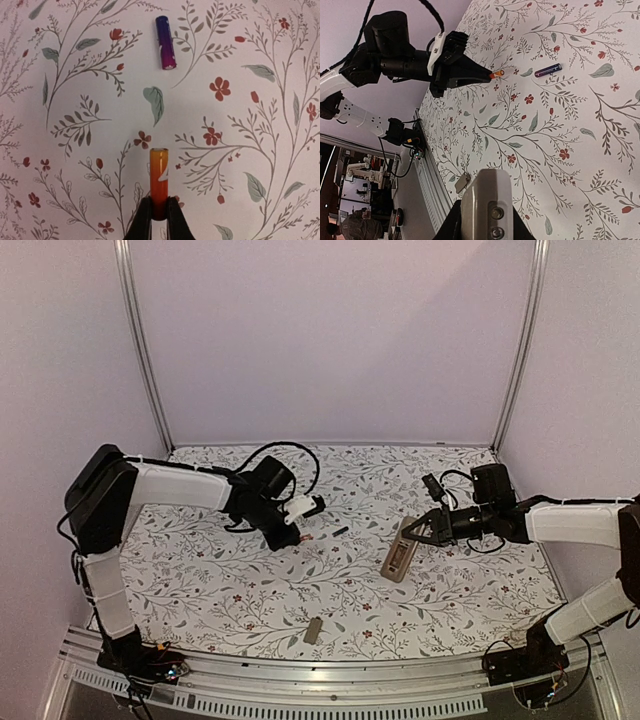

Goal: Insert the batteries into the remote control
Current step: Pick up the battery from the center of the board, then place the battery in the battery compartment.

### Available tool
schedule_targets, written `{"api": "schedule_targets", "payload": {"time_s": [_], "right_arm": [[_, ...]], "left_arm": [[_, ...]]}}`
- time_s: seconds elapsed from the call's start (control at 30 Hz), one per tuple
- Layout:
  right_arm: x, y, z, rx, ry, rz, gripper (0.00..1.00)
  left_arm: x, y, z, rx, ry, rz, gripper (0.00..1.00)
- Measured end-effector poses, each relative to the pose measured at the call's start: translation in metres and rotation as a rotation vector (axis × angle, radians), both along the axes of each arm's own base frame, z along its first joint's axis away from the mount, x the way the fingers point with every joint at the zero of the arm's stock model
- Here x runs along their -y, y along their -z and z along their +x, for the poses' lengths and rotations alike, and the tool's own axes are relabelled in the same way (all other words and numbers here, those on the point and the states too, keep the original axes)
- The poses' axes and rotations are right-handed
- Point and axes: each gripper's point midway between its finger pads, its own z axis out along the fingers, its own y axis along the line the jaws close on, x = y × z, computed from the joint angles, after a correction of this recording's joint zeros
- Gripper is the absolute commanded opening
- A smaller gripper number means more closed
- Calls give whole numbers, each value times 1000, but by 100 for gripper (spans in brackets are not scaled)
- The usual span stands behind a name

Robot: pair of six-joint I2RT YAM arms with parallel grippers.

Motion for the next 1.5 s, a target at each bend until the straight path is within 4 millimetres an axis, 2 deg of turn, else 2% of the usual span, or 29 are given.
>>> {"api": "schedule_targets", "payload": {"time_s": [0.17, 0.3, 0.57, 0.77, 1.07, 1.23, 1.4, 1.5], "right_arm": [[-1, -2, 0, 2, -2, 6, 0], [-1, -4, 1, 6, -1, 14, 0], [-2, -8, 1, 8, 1, 26, 0], [-3, -9, -1, 9, -5, 41, 0], [-5, -17, 1, 13, -5, 77, 0], [-7, -21, 1, 16, -8, 100, 0], [-7, -22, 0, 15, -6, 116, 0], [-7, -23, 1, 13, 0, 126, 0]], "left_arm": [[-14, -43, -49, 37, 55, -113, 0], [-4, -73, -79, 83, 147, -190, 0], [7, -88, -131, 115, 329, -224, 0], [20, -111, -159, 166, 458, -267, 0], [31, -135, -182, 235, 559, -313, 0], [38, -139, -193, 265, 608, -320, 0], [46, -146, -194, 278, 593, -353, 0], [57, -158, -187, 245, 516, -392, 0]]}}
